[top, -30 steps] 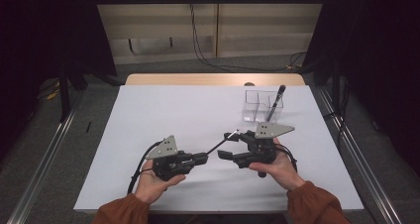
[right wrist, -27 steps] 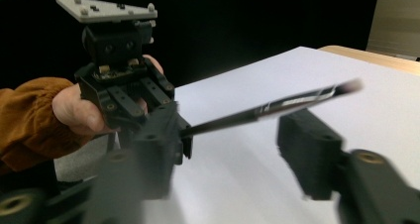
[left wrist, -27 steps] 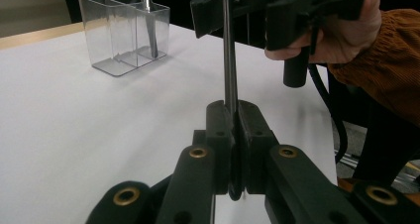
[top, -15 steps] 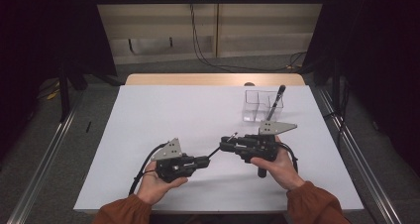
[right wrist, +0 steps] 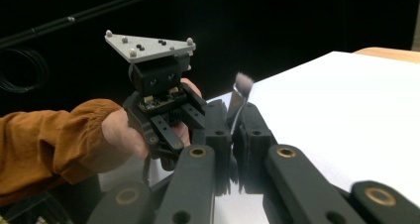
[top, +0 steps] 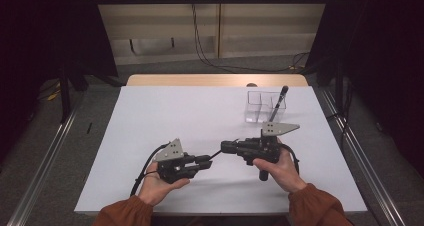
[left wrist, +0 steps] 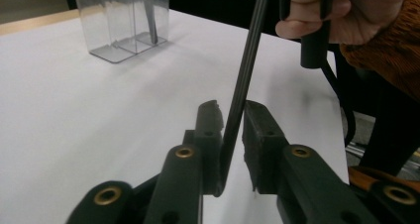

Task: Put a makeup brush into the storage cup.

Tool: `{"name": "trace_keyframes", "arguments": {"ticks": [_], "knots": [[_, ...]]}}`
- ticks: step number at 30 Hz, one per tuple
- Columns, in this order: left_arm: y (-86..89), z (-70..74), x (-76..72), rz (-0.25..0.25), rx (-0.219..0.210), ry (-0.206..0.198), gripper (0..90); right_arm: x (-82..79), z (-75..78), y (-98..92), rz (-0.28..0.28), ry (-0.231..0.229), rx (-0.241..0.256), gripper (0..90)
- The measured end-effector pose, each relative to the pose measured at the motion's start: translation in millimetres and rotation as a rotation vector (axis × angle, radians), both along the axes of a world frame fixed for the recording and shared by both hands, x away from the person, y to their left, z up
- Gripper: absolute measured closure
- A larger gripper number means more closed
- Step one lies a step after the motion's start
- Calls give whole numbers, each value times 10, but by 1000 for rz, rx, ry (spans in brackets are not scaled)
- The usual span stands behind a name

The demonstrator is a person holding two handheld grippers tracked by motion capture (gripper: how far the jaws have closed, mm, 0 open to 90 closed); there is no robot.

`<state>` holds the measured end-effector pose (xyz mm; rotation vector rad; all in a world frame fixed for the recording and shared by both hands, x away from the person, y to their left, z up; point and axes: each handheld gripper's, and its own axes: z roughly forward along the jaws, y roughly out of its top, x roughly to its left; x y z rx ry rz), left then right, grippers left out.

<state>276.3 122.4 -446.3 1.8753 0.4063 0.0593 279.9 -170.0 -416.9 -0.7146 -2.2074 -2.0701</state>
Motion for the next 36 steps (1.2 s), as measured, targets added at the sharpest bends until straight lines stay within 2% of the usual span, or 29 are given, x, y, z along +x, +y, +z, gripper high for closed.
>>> {"name": "trace_keyframes", "arguments": {"ticks": [8,12,16,23,28,30,36], "knots": [[-2,-3,-7,21,2,-2,644,19,6,-54,-19,5,-14,864],[23,14,-4,69,7,7,484,32,14,-88,-32,19,-18,863],[51,30,-14,98,4,-4,415,38,16,-104,-33,25,-30,863],[94,62,-22,152,-6,-6,202,47,33,-144,-42,49,-89,863],[121,77,-16,182,-16,-11,120,55,43,-178,-52,51,-97,863],[136,77,-16,189,-10,2,96,56,45,-192,-53,53,-101,863],[209,87,-45,203,-19,-2,60,45,50,-257,-70,72,-101,863]]}}
